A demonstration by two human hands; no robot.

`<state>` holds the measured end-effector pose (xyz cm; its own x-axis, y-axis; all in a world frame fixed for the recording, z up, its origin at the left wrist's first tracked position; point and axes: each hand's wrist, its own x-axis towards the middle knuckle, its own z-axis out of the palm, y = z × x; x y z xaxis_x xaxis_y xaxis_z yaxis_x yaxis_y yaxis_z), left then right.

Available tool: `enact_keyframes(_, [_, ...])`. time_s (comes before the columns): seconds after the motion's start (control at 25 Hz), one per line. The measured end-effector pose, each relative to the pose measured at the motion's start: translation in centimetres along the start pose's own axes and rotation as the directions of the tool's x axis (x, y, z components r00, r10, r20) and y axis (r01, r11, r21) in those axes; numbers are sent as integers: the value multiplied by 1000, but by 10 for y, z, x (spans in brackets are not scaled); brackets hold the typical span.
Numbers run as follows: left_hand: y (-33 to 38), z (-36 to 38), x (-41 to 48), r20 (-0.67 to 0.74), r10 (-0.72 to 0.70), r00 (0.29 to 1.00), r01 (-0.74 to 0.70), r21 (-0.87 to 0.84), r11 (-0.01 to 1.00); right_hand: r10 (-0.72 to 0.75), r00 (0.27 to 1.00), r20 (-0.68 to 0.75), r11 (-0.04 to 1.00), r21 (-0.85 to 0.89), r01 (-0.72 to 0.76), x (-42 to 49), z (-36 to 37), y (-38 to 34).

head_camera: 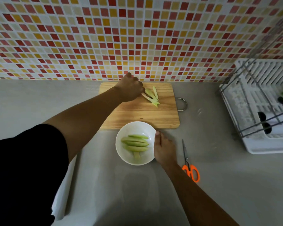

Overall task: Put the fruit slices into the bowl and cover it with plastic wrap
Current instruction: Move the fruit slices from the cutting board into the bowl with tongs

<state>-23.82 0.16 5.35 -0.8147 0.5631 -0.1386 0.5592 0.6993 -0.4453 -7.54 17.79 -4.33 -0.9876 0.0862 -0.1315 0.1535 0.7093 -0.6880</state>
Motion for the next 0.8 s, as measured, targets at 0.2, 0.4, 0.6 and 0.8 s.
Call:
enact_keyframes(0.2, [-5,-8,7,76,69,995,-68,-18,998,28,1000,13,999,29,-28,0,-1,-2])
enact_keyframes(0.4, [0,-4,6,113,9,994,7,-145,989,23,1000,20,1000,16,-24,0,-1,-2])
enact_keyframes(0.6, [-8,5,-16,136,-135,982,191,-649,736,30,999,24,999,19,-30,-1,-2,-2])
enact_keyframes(0.8, [-33,-2,-69,278,-14,961,268,-911,313,8,1000,30,1000,10,-9,-1,-4,-4])
